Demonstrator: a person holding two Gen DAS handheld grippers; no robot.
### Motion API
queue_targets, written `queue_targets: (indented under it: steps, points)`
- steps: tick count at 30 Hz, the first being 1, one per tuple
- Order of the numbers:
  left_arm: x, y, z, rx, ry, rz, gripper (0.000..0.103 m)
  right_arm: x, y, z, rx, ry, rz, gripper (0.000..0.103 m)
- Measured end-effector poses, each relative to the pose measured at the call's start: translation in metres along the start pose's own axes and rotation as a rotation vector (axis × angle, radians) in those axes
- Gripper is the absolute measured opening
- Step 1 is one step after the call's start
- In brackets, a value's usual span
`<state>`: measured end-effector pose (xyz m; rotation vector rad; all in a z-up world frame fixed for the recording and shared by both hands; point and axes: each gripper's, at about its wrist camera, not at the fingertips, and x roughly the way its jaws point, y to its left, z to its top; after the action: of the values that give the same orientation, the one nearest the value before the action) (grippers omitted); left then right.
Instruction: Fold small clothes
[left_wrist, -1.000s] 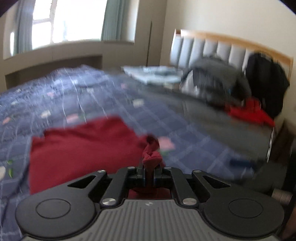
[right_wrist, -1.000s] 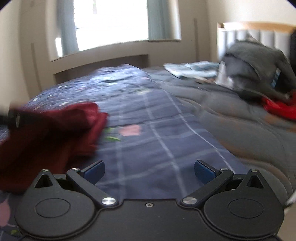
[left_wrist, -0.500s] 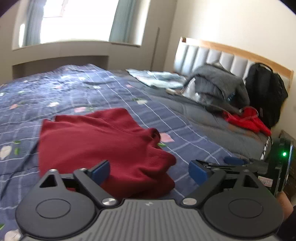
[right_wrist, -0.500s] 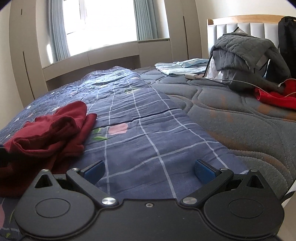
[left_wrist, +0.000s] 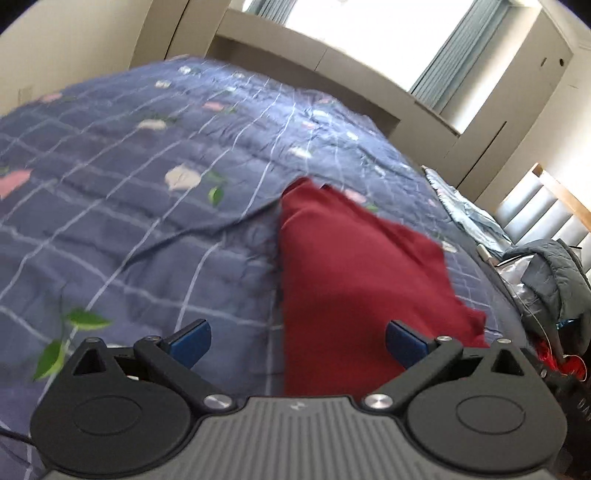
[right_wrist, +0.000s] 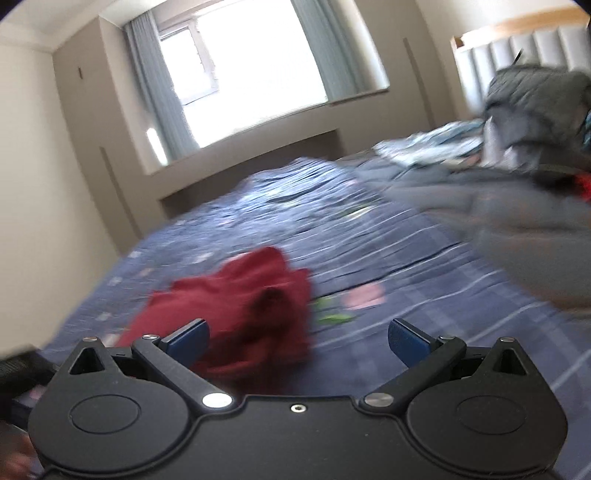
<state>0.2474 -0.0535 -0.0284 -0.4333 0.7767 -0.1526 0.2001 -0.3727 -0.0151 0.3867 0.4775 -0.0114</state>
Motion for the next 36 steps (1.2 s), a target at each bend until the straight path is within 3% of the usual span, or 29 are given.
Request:
queue_targets:
  steps: [4,8,13,15,18,22,26,32,36]
  points:
    - [0.012,0.009,-0.009,0.009,0.077,0.025,0.102,0.013,0.019,-0.008,-0.018,0.05,-0.035,0.102]
    - [0.011,0.014,-0.02,0.024,0.076,0.017,0.102,0.017,0.02,-0.024,-0.082,0.087,-0.166,0.098]
    - [0.01,0.015,-0.023,0.035,0.076,0.009,0.102,0.014,0.011,-0.04,-0.07,0.105,-0.177,0.093]
    - [0.009,0.016,-0.024,0.036,0.073,0.008,0.102,0.011,0.013,-0.04,-0.075,0.094,-0.157,0.082]
    - [0.009,0.016,-0.024,0.039,0.075,0.007,0.102,0.011,0.02,-0.042,-0.096,0.092,-0.125,0.057]
    - [0.007,0.016,-0.023,0.036,0.083,0.012,0.102,0.007,0.031,-0.043,-0.107,0.089,-0.06,0.013]
    - [0.006,0.016,-0.024,0.038,0.088,0.018,0.102,-0.004,0.038,-0.041,-0.136,0.059,-0.054,0.01]
    - [0.005,0.015,-0.027,0.058,0.084,0.029,0.102,0.0,0.031,-0.052,-0.117,0.103,-0.056,0.01]
    - [0.003,0.015,-0.029,0.066,0.075,0.03,0.102,0.001,0.029,-0.059,-0.106,0.084,-0.052,0.012]
